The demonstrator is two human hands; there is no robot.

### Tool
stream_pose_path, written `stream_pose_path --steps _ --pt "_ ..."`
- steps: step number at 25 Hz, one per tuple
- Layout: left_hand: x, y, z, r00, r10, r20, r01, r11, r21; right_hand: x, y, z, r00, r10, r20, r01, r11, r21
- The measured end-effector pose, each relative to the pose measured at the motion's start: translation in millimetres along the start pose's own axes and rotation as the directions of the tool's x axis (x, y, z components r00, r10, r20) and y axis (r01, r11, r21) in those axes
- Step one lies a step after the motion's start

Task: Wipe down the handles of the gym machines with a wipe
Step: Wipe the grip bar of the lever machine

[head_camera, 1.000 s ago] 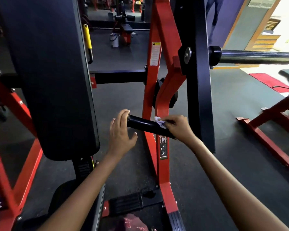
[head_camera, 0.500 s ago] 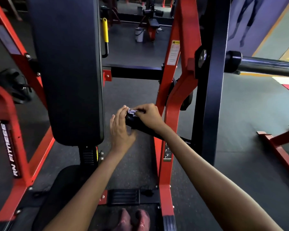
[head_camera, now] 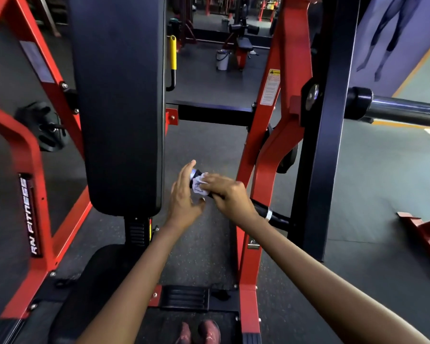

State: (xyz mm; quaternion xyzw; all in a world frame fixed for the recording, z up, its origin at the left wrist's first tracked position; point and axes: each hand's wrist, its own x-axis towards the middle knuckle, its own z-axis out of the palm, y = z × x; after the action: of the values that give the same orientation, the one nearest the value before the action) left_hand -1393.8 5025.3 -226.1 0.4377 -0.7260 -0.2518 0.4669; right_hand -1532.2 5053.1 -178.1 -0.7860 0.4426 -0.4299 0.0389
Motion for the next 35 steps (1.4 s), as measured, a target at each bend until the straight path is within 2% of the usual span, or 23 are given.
stream_pose_path --steps 1,5,9,13,15,18,20,22,26,29,32,34,35 --pt "0 1 -1 1.000 -0.007 0.004 0.007 1.000 0.002 0 5 0 0.999 -0.033 0.018 0.034 0.999 -0.031" --pt "0 0 1 1.000 0.007 -0.021 -0.007 1.000 0.000 24 -12 14 0.995 0.082 0.057 -0.079 0.996 -0.052" --pt "2 -1 6 0.998 0.012 -0.061 -0.011 1.000 0.010 -6 3 -2 0.991 -0.032 0.126 0.049 0.990 -0.135" --pt "2 2 4 0.996 0.059 -0.061 -0.052 0.993 0.106 -42 25 -33 0.984 -0.118 0.137 0.146 0.964 -0.221" --pt "2 5 2 0.999 0.042 -0.033 -0.037 0.989 0.141 -56 32 -46 0.989 -0.090 0.118 0.115 0.966 -0.231" --pt "0 8 -3 1.000 0.029 -0.007 -0.027 0.983 0.180 -39 28 -44 0.997 0.028 0.071 -0.011 0.974 -0.225" --pt "0 10 -5 0.999 0.048 0.005 -0.048 0.966 0.253 -12 16 -27 0.994 0.075 0.077 -0.063 0.987 -0.146" --pt "2 11 -5 0.996 0.087 0.017 -0.087 0.913 0.398 11 6 -10 0.992 0.101 0.074 -0.096 0.993 -0.073" --pt "4 15 -5 0.994 0.111 0.006 -0.094 0.814 0.573 3 13 -21 0.987 0.082 0.140 -0.073 0.995 -0.067" --pt "2 22 -6 0.994 0.104 0.036 -0.102 0.751 0.652 -25 29 -54 0.969 0.137 0.208 -0.098 0.978 -0.186" --pt "0 39 -6 0.996 -0.011 0.087 -0.058 0.658 0.751 -67 30 -87 0.919 0.191 0.344 -0.038 0.913 -0.406" --pt "-1 50 0 0.990 -0.049 0.129 -0.074 0.601 0.796 -76 28 -104 0.851 0.335 0.405 -0.052 0.820 -0.570" --pt "-3 54 4 0.984 -0.022 0.177 -0.129 0.598 0.791 -73 27 -108 0.816 0.431 0.385 -0.104 0.764 -0.636"
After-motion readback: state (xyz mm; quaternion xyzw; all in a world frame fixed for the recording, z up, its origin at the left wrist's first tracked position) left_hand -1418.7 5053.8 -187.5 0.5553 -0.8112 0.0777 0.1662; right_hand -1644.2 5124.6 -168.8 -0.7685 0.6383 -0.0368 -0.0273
